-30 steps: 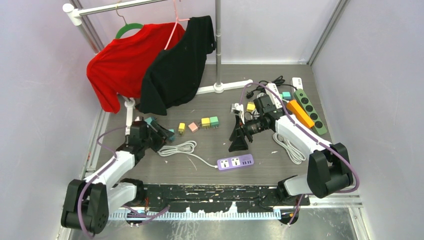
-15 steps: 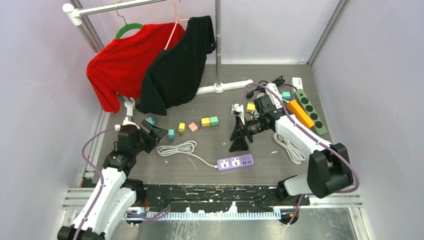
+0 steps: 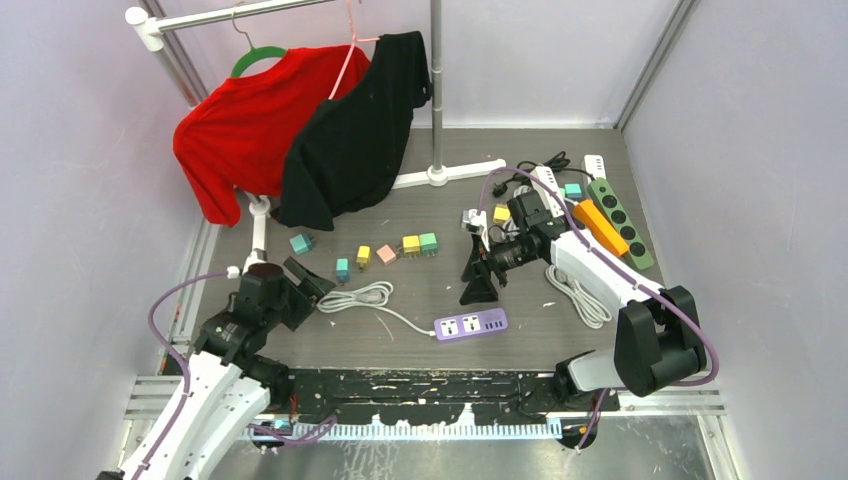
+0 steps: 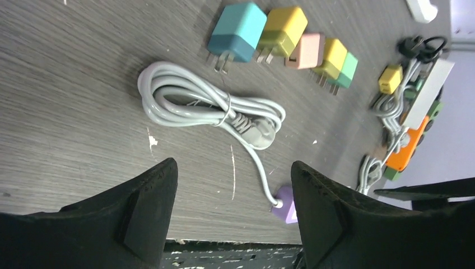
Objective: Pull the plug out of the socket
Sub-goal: Place the plug at the center of the board, then pick up the socket from the center of the board.
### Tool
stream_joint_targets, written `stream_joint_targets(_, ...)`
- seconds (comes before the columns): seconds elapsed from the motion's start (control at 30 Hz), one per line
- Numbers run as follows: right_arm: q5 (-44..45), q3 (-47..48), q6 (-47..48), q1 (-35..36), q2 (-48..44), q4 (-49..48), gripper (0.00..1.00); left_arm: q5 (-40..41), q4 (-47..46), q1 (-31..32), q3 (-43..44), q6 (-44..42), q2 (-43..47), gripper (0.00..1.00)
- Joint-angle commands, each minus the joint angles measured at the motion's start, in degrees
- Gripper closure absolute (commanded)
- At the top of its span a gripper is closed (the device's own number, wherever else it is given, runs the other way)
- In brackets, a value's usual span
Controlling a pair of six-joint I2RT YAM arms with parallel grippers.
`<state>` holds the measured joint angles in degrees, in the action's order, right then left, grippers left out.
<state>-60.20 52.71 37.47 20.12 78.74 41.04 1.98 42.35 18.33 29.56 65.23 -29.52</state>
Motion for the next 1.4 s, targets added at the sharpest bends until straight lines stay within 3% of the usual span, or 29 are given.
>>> stream_joint_targets(0.0,0.28,0.30,1.46,-0.16,-1.31,-0.58,0.24,6.79,-0.81,6.50,1.55,2.61,-2.35,0.26)
stream_joint_targets(0.13,0.04,-1.33,8.50,-0.15,-1.32,1.76,0.21,7.55,-6.57,12.82,0.37,0.28,-6.38,0.25)
stream_joint_targets(0.23,0.55,-3.74,31.58,0.17,-2.14,10.65,0.04,6.77,-11.63,15.22,-0.63,-2.63,-8.11,0.24)
stream_joint_targets(0.33,3.90,-7.24,41.29,0.99,-4.50,11.08,0.00,4.85,-16.11,15.33,-1.17,-6.95,-7.31,0.23)
stream_joint_targets(0.53,14.44,-10.07,37.21,7.07,-6.04,2.31,0.00,-6.93,-24.59,15.34,5.10,-25.74,-4.01,0.16)
stream_joint_targets(0.63,17.54,-10.64,34.92,9.97,-5.22,-0.33,0.00,-8.58,-18.58,15.32,15.44,-37.98,-7.00,0.13)
stream_joint_targets(0.77,21.93,-11.39,32.01,13.50,-4.06,-4.16,0.00,-3.57,-3.62,15.33,30.50,-54.24,-15.53,0.13)
stream_joint_targets(0.83,22.94,-11.49,32.03,14.84,-3.19,-4.36,0.00,-0.08,-0.75,15.38,33.46,-61.81,-18.80,0.13)
stream_joint_targets(0.9,23.83,-11.59,32.15,16.07,-2.42,-4.62,0.04,6.43,-2.79,16.44,31.71,-63.42,-19.39,0.14)
stream_joint_targets(1.1,28.83,-10.91,31.86,20.02,0.43,-5.51,0.26,6.03,-14.24,16.48,17.73,-66.72,-12.07,0.15)
stream_joint_targets(1.3,31.14,-10.13,31.49,22.17,2.59,-5.71,0.48,7.46,-15.81,16.45,13.75,-66.43,-4.77,0.15)
stream_joint_targets(1.37,31.20,-9.44,30.86,22.30,3.06,-5.34,0.61,8.16,-15.64,16.43,13.32,-66.46,-3.45,0.15)
